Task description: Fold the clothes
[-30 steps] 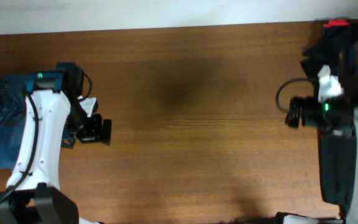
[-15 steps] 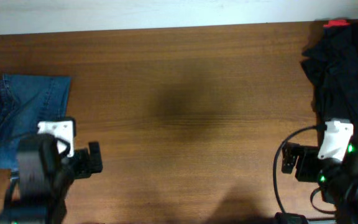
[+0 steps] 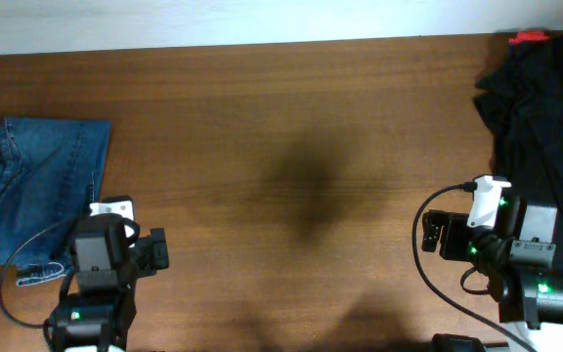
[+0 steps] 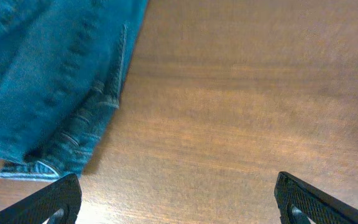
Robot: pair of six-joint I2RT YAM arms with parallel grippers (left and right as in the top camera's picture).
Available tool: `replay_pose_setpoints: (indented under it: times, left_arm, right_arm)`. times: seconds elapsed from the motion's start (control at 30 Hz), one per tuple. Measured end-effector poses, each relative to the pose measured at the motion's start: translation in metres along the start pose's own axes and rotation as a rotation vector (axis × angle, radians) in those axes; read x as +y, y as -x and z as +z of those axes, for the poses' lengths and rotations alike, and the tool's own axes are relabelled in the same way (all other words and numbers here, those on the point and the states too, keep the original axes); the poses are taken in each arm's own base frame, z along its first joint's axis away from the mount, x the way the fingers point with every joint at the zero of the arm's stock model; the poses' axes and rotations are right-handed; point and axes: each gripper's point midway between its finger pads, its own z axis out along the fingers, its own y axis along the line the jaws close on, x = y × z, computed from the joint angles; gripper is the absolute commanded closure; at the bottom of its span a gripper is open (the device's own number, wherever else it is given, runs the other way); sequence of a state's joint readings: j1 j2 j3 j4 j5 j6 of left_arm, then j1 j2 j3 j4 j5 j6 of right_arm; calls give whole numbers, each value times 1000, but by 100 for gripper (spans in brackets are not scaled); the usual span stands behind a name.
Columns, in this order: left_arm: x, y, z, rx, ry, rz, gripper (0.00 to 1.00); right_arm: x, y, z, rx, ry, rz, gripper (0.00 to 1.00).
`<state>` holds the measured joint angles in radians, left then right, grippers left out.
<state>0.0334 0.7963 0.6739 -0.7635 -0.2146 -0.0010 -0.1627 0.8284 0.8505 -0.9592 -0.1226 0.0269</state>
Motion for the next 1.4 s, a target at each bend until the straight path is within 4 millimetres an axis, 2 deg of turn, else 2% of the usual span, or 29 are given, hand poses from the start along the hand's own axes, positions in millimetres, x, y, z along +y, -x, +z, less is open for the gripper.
replay_pose_setpoints:
  times: [0.3, 0.5, 0.63, 0.7, 0.83, 1.07, 1.1, 1.13, 1.2, 1.27, 1.4]
  left_arm:
    - [-6, -20, 28, 151, 1, 33, 1]
    - [-9, -31, 40, 227, 1, 50, 1]
    - [-10, -39, 48, 276, 1, 60, 1]
    - [-11, -42, 50, 294, 1, 64, 1]
    - [-12, -46, 53, 316, 1, 69, 1]
    - [-12, -47, 54, 323, 1, 70, 1]
    - [-12, -47, 54, 323, 1, 70, 1]
    - [-12, -48, 54, 325, 1, 71, 1]
    - [-12, -48, 55, 323, 1, 71, 1]
    - [-12, -48, 55, 325, 1, 71, 1]
    - [-12, -48, 55, 326, 1, 71, 1]
  right_arm:
    - [-1, -13, 19, 115, 8, 15, 1]
    - [-3, -25, 40, 229, 6, 28, 1]
    - [3, -39, 47, 314, 16, 4, 1]
    - [6, -35, 49, 296, 18, -15, 1]
    - [14, -3, 52, 146, 33, -56, 1]
    - [27, 53, 9, -211, 48, -123, 1]
    - [27, 56, 7, -239, 47, -128, 1]
    - [27, 62, -1, -339, 45, -145, 1]
    - [28, 65, -6, -455, 51, -157, 1]
    - [30, 59, -6, -566, 72, -169, 1]
    - [34, 41, 4, -672, 115, -193, 1]
